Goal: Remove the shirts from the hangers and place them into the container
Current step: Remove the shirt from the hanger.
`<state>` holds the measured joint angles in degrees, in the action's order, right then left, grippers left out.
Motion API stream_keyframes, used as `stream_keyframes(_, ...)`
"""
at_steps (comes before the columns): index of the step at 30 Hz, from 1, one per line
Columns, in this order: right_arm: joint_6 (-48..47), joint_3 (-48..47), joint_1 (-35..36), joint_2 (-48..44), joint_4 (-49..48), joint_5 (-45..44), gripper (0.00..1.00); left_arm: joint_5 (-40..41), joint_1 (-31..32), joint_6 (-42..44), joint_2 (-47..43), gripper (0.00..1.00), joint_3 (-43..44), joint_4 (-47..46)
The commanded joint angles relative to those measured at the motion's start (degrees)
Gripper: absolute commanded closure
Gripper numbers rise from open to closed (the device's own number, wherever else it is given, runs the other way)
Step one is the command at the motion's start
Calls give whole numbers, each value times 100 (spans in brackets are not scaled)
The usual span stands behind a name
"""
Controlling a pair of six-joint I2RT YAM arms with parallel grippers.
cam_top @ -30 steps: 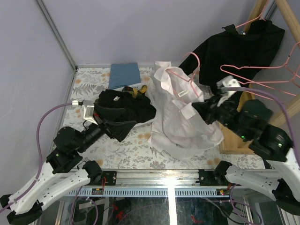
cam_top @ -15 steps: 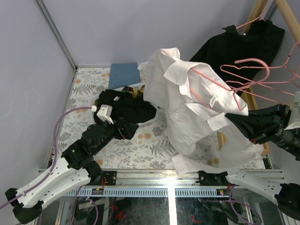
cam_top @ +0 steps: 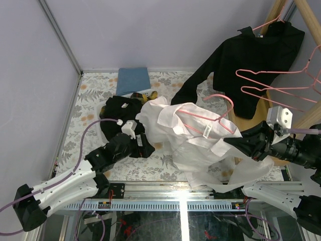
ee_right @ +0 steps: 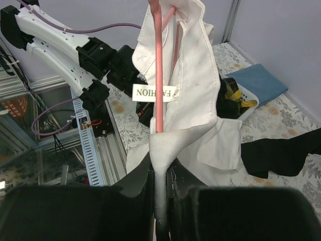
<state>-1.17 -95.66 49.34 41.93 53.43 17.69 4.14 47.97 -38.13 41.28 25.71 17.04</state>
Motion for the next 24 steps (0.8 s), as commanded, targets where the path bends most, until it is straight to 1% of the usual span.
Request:
stream_keyframes(1,-117,-71,-8,-152,-325,18,100,793,29,-102,290,12,-54,-506)
stream_keyframes(3,-69,-206,-8,-91,-162,-141,100,1339,-53,-16,435,11,9,-484)
stream_keyframes(5,-20,-336,-5,-7,47,-397,100,1497,-290,179,586,10,122,-514)
stream_keyframes(6,-24,-385,-4,29,151,-435,100,1413,-576,276,662,10,147,-612)
stream_keyframes(10,53,-431,-11,38,312,-360,100,495,-1730,493,1066,10,105,-1110)
stream_keyframes(12,72,-471,-4,17,357,-147,100,250,-2109,479,1203,12,125,-1169)
stream_keyframes(14,86,-522,-6,17,434,151,100,53,-2328,452,1171,11,150,-1188)
stream_keyframes(16,93,-535,-4,82,572,519,100,-118,-2365,449,1051,11,181,-1122)
stream_keyframes(18,16,-506,-9,226,798,1035,100,-14,-2372,314,837,10,245,-839)
stream_keyframes(22,-318,-366,-5,503,1073,2257,100,267,-2380,87,-23,10,426,-102)
stream_keyframes(24,-442,-114,-4,446,759,2732,100,563,-2380,-7,-673,8,569,264)
